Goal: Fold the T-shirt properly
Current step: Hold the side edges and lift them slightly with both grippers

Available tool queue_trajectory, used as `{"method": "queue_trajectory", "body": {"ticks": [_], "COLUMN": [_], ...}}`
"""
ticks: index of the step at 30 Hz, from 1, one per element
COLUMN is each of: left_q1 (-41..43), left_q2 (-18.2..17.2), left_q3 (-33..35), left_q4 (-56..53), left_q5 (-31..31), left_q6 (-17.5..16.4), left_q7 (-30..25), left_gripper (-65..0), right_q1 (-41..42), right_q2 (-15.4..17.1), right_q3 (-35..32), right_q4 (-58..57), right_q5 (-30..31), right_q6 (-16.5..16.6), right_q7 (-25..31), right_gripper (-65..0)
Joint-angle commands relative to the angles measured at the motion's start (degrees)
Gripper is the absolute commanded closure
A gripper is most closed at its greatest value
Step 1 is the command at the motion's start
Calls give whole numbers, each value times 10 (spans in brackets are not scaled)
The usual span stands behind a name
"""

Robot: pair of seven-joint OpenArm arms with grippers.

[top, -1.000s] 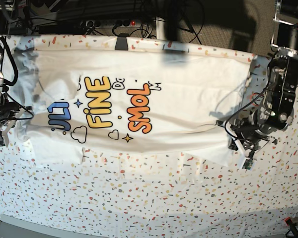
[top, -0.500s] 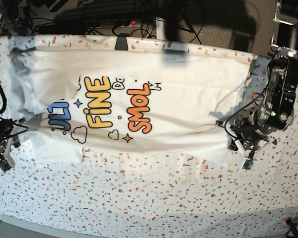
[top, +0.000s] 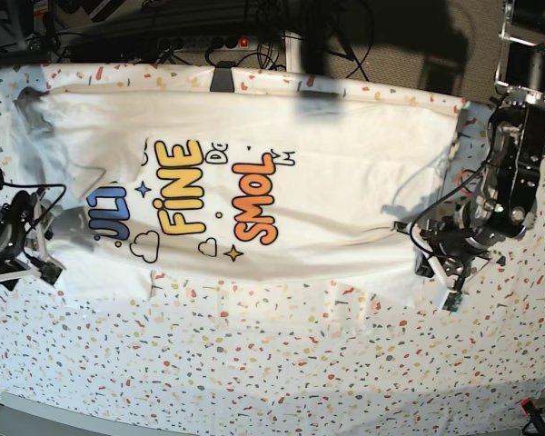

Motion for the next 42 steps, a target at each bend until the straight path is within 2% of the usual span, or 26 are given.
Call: {"method": "queue_trajectory", "body": {"ticks": [1, 5, 8, 10, 14, 16, 24, 30, 38, 42], "left_q1": [-13, -13, -12, -13, -13, -13, -13, -13, -13, -13], "left_q2": [-6, -6, -6, -6, -6, -6, -6, -6, -6, -6], "left_q3": [-4, -4, -4, -4, -4, -4, -4, -4, -4, -4], "left_q4": [10, 10, 10, 10, 10, 10, 10, 10, 10, 10], "left_q5": [-1, -1, 0, -1, -1, -1, -1, -1, -1, -1], "left_q6": [2, 0, 0, 0, 0, 0, 0, 0, 0, 0], "left_q7": [-14, -16, -15, -16, -16, -16, -19, -20, -19, -19], "left_gripper": [0, 0, 0, 0, 0, 0, 0, 0, 0, 0], "right_q1": [14, 21, 31, 43, 70, 75, 75, 74, 70, 70], "right_q2": [14, 13, 10, 10, 10, 9, -1, -2, -1, 1], "right_q3": [-7, -58, -68, -68, -68, -68, -69, -69, -69, -69], "right_q4": [4, -28, -57, -71, -89, -100, -134, -134, -134, -126], "right_q5": [-24, -132, -184, -184, -175, -155, -151, -151, -123, -115], "right_q6": [-4, -4, -4, -4, -4, -4, -4, -4, -4, -4], "right_q7": [13, 103, 128, 128, 138, 146, 165, 203, 196, 133], "right_gripper": [-386, -386, -385, -377, -285, -281, -281, -281, -281, -281]}}
